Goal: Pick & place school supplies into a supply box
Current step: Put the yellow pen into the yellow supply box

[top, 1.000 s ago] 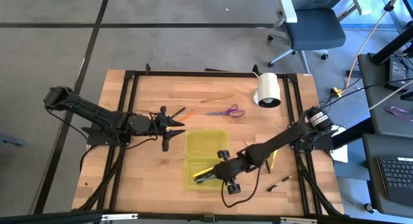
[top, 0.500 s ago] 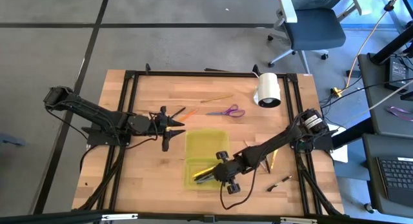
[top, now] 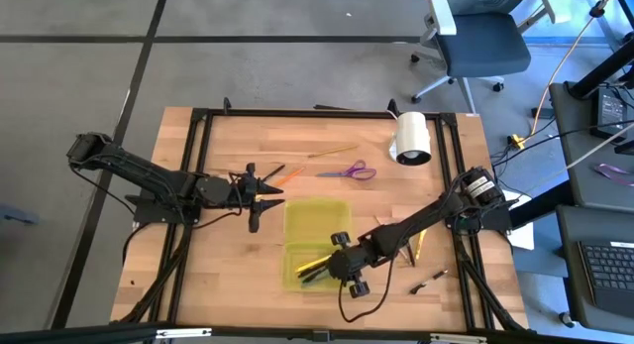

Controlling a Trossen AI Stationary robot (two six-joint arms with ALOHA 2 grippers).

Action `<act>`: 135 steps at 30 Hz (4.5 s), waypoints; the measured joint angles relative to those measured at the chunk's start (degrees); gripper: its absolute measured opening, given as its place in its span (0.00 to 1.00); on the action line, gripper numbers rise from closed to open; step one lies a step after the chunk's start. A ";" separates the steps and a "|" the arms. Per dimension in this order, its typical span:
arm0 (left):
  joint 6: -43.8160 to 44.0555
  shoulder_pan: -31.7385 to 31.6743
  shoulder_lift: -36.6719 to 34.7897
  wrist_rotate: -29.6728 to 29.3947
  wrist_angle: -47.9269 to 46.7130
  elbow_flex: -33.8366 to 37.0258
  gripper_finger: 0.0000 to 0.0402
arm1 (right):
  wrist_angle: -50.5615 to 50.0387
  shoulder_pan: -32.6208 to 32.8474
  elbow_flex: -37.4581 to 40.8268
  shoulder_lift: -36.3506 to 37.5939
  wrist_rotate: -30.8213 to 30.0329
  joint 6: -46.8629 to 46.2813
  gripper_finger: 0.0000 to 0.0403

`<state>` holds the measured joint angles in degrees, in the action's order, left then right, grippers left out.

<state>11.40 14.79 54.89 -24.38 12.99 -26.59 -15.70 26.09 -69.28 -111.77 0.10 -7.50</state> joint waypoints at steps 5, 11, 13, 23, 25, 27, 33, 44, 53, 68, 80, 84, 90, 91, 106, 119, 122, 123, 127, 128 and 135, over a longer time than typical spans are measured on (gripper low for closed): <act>0.00 0.00 0.00 0.02 0.00 -0.02 0.29 | -2.11 -0.27 0.00 2.52 1.52 -11.84 0.25; 0.00 0.00 0.00 -0.01 -0.13 0.00 0.29 | -15.47 -0.52 -0.03 11.45 2.38 -34.33 0.25; 0.00 0.00 0.00 -0.01 -0.11 0.00 0.29 | -21.14 0.03 -0.01 14.93 0.27 -41.22 0.25; 0.00 0.00 0.00 -0.02 -0.35 0.00 0.29 | -42.67 2.38 11.85 31.93 -9.67 -76.78 0.26; 0.02 0.00 0.00 -0.01 -0.37 0.00 0.28 | -41.00 2.43 15.78 35.17 -10.53 -78.56 0.26; 0.02 0.00 0.00 0.00 -0.35 0.00 0.28 | -39.33 2.35 19.35 37.13 -10.90 -79.91 0.26; 0.79 0.00 0.00 0.00 -0.37 0.00 0.29 | -35.25 2.36 25.72 38.51 -8.99 -79.46 0.26; 1.37 0.00 0.00 0.00 -0.46 0.00 0.29 | -47.25 2.33 29.69 38.53 -6.39 -102.02 0.26; 1.38 0.00 0.00 0.00 -0.46 0.00 0.28 | -41.20 2.34 33.41 38.53 -4.60 -106.94 0.26; 1.36 0.00 0.00 0.00 -0.92 0.00 0.29 | -36.16 2.38 34.10 38.15 2.48 -109.36 0.26; 1.36 0.00 0.00 -0.02 -1.20 0.00 0.29 | -33.07 2.38 34.07 31.82 5.41 -109.22 0.26; 1.36 0.00 0.00 -0.04 -1.21 -0.01 0.29 | -32.12 2.38 33.92 30.29 6.02 -109.20 0.26; 1.34 0.00 0.00 -0.15 -1.22 0.00 0.29 | -31.70 2.38 33.86 29.81 5.80 -106.52 0.26; 1.35 0.00 0.00 -0.15 -1.22 0.00 0.29 | -31.67 2.38 33.88 29.79 5.76 -105.57 0.26; 1.35 0.00 0.00 -0.17 -1.22 0.00 0.29 | -30.49 2.38 33.99 29.70 5.27 -99.38 0.15; 1.35 0.00 0.01 -0.17 -1.22 0.00 0.29 | -31.04 2.38 34.26 31.28 5.49 -94.40 0.11; 1.36 0.00 0.00 -0.17 -1.22 0.00 0.29 | -30.56 2.40 34.18 33.49 5.90 -93.90 0.10; 1.36 0.00 0.00 -0.17 -1.22 -0.01 0.29 | -30.56 2.40 34.16 34.21 5.87 -93.88 0.10; 1.33 0.00 0.00 -0.19 -1.22 0.00 0.29 | -30.05 2.40 33.18 36.55 2.11 -92.78 0.11; 1.35 0.00 0.00 -0.20 -1.21 0.00 0.29 | -29.59 2.40 32.43 36.85 0.19 -92.16 0.11; 1.33 0.00 0.02 -0.22 -1.22 0.00 0.29 | -14.47 2.35 24.06 36.71 -16.53 -74.25 0.12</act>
<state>12.73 14.79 54.91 -24.60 11.77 -26.59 -30.17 28.44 -45.22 -75.05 -16.43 -81.75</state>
